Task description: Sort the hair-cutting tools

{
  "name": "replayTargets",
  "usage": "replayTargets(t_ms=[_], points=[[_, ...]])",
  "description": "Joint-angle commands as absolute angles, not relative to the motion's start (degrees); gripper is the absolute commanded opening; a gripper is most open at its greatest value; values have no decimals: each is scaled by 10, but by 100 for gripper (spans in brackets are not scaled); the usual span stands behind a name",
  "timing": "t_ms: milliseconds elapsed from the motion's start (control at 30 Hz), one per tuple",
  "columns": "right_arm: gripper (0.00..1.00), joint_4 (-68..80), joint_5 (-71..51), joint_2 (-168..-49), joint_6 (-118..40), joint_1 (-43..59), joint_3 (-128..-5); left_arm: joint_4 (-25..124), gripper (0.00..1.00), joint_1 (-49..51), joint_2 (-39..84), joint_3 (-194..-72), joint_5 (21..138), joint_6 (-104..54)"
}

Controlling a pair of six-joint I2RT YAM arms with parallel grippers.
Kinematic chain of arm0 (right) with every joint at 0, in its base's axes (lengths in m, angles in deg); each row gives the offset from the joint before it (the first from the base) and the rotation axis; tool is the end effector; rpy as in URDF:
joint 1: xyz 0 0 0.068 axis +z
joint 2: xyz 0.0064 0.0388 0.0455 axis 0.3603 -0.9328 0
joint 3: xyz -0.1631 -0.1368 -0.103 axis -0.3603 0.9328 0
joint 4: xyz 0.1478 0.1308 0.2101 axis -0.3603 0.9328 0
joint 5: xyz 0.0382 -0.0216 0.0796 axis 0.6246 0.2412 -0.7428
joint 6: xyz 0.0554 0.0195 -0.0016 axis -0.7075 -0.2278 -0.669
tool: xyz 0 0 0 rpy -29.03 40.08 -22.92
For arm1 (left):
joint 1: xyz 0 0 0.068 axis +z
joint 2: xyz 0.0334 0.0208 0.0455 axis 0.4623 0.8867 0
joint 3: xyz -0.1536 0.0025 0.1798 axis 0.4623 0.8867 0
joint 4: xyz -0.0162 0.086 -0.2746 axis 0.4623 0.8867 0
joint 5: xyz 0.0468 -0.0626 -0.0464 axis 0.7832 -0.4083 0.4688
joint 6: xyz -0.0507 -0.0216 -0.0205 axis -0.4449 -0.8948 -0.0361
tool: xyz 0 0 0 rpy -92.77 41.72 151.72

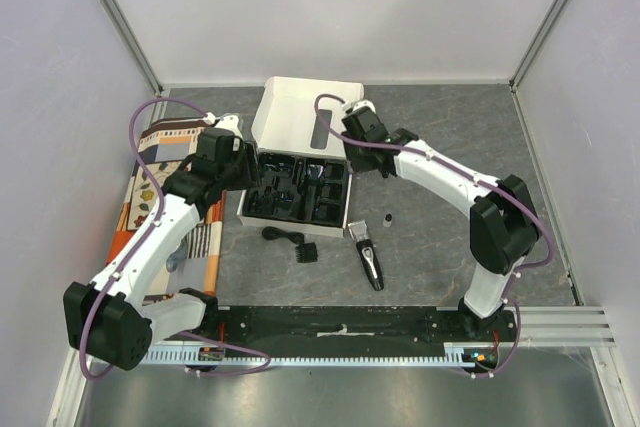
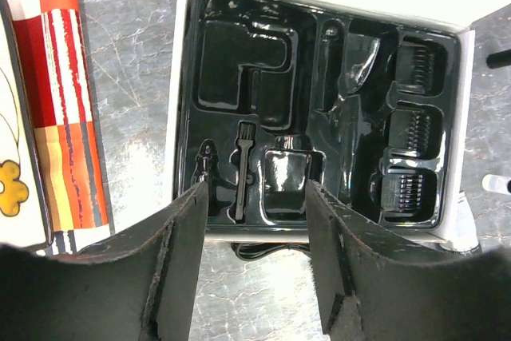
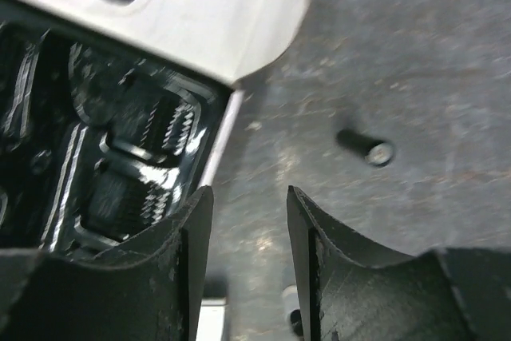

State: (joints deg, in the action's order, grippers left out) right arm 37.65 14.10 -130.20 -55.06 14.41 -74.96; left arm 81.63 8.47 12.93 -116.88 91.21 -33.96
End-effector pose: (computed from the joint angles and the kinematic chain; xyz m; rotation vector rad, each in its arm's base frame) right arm 0.3504 0.2352 0.2126 -0.1414 2.4080 0.1125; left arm 0.2802 -0.0941 0.2586 -0.0555 2.2787 -0.2927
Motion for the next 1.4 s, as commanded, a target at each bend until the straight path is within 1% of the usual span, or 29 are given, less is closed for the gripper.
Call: replayTargets(t_ms=[0,167,367,467,600,733,833,867,900,1100,1233,1367], points=[[50,339,126,-1271,-639,175,-689,820,58,87,131,-1190,940,-355],[50,303,125,-1273,-714,197,-645,817,60,87,125,-1184,935,-353],[49,287,144,-1297,-748,214,-635,816,62,87,125,-1183,924,-353],[47,287,146,-1305,-754,214,-633,816,62,87,126,-1183,920,-352],[34,287,149,-1311,-759,214,-629,815,62,86,126,-1183,913,-352],[29,289,158,-1307,-758,214,-626,815,62,87,129,-1184,907,-352],[23,294,161,-1307,-757,214,-624,815,62,87,130,-1185,905,-352],[20,292,161,-1308,-757,213,-623,815,62,87,129,-1185,905,-352],[14,293,164,-1308,-756,214,-622,815,62,87,129,-1184,905,-351],[0,306,180,-1310,-723,212,-632,815,62,87,129,-1182,902,-352],[0,322,182,-1313,-682,196,-656,815,62,87,128,-1182,900,-352],[0,323,159,-1315,-621,154,-672,814,62,87,128,-1181,898,-352]])
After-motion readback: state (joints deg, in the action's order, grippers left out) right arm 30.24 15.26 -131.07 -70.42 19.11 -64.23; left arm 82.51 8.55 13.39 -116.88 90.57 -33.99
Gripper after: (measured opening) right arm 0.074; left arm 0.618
